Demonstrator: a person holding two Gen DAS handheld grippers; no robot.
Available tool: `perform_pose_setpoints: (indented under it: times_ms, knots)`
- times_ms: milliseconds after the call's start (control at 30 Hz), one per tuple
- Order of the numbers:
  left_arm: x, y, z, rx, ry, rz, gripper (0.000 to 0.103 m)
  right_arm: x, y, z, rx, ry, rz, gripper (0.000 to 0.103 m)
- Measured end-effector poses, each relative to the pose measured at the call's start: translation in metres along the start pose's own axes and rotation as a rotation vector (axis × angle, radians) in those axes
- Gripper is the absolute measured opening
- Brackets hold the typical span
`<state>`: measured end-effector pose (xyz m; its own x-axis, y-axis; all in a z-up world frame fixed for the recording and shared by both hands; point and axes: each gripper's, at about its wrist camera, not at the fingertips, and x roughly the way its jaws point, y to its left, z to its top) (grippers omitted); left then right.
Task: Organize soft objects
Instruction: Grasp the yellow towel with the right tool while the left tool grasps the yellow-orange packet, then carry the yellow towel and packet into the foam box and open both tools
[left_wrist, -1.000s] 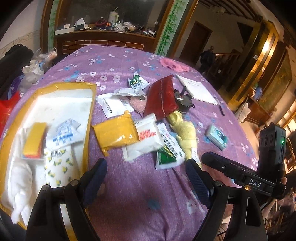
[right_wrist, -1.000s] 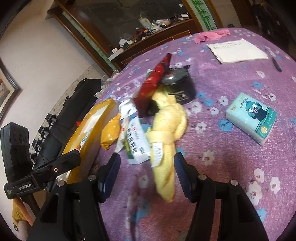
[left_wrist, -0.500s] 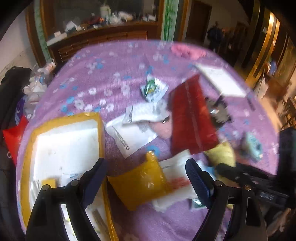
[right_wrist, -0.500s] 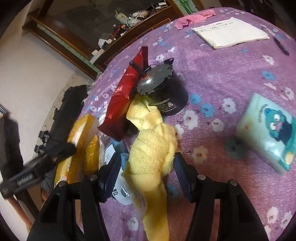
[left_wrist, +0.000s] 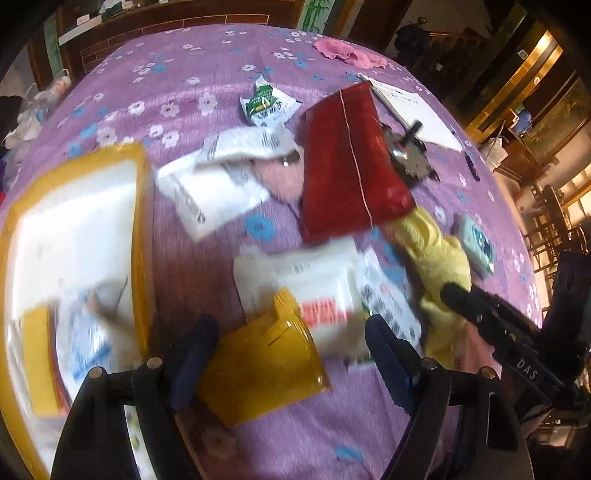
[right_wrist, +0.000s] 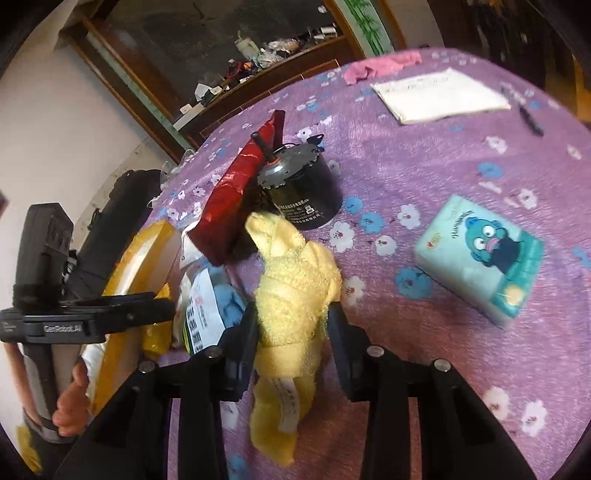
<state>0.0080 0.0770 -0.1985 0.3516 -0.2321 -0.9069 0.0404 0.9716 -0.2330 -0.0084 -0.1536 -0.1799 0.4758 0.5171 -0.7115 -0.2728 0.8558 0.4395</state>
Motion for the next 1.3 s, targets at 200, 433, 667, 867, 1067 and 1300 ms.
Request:
perform_pose_setpoints:
  times_ms: [200,433,667,867,1067,1300]
  knots:
    - [-0.012,-0.020,-0.040,0.014,-0.035,-0.007,0.085,-0.003,-0.002,-0.005,-0.012,0.003,0.005,0.036]
    - [-0.014,-0.030,-0.056,0.075,-0.053,0.047,0.089,-0.001,-0.001,-0.007,-0.025,0.014,0.000,0.036]
    - [0.002,-0.047,-0.069,0.188,-0.073,0.253,0.058,-0.003,-0.001,-0.010,-0.025,0.001,-0.018,0.036]
    - [-0.023,-0.030,-0.077,0.106,-0.144,0.139,0.053,-0.014,-0.001,-0.013,-0.022,-0.052,0.003,0.035]
    - [-0.059,-0.010,-0.090,-0.026,-0.225,-0.088,0.053,-0.044,-0.006,-0.021,0.051,-0.142,0.036,0.034]
    - [-0.122,0.015,-0.098,-0.131,-0.395,-0.108,0.053,-0.093,0.035,-0.010,-0.021,-0.267,0.113,0.034]
